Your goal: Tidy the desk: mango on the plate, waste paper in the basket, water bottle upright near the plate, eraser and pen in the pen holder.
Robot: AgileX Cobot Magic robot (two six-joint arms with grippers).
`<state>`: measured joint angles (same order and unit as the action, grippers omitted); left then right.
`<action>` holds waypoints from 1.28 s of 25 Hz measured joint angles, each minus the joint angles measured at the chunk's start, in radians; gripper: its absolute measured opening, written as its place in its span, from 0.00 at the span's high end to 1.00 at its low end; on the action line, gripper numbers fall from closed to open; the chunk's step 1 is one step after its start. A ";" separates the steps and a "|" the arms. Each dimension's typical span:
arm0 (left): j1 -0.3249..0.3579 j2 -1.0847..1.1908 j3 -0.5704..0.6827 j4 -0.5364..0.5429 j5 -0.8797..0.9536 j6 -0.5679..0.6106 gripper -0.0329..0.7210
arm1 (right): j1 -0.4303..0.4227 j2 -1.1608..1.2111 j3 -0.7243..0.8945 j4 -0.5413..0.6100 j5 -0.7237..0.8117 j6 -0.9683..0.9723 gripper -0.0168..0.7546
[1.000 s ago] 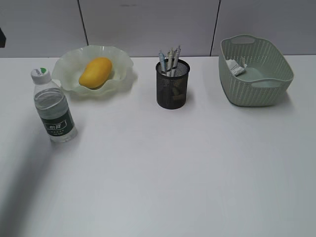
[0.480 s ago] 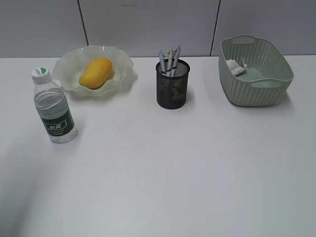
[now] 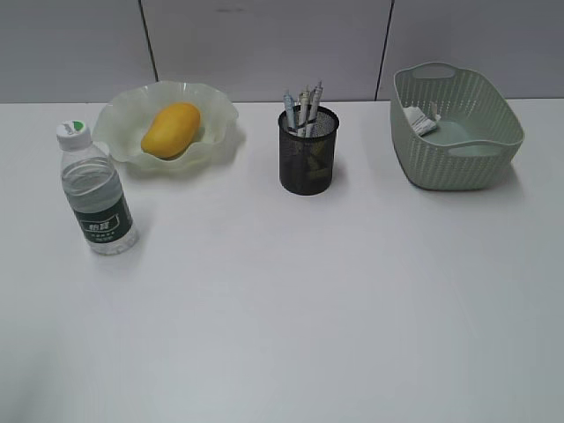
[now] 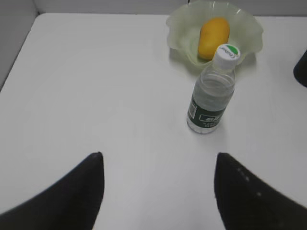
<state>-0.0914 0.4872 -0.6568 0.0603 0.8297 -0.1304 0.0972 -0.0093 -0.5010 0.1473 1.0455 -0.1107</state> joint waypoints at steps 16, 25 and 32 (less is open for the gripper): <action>0.000 -0.419 0.140 -0.073 0.013 0.094 0.24 | 0.000 0.000 0.000 0.000 0.000 0.000 0.41; 0.010 -0.493 0.144 -0.073 0.017 0.094 0.27 | 0.000 0.000 0.000 0.000 0.000 0.000 0.41; 0.024 -0.493 0.119 -0.073 0.213 0.094 0.31 | 0.000 0.000 0.000 0.000 0.000 0.000 0.41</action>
<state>-0.0672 -0.0063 -0.5380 -0.0129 1.0424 -0.0362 0.0972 -0.0093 -0.5010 0.1474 1.0455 -0.1107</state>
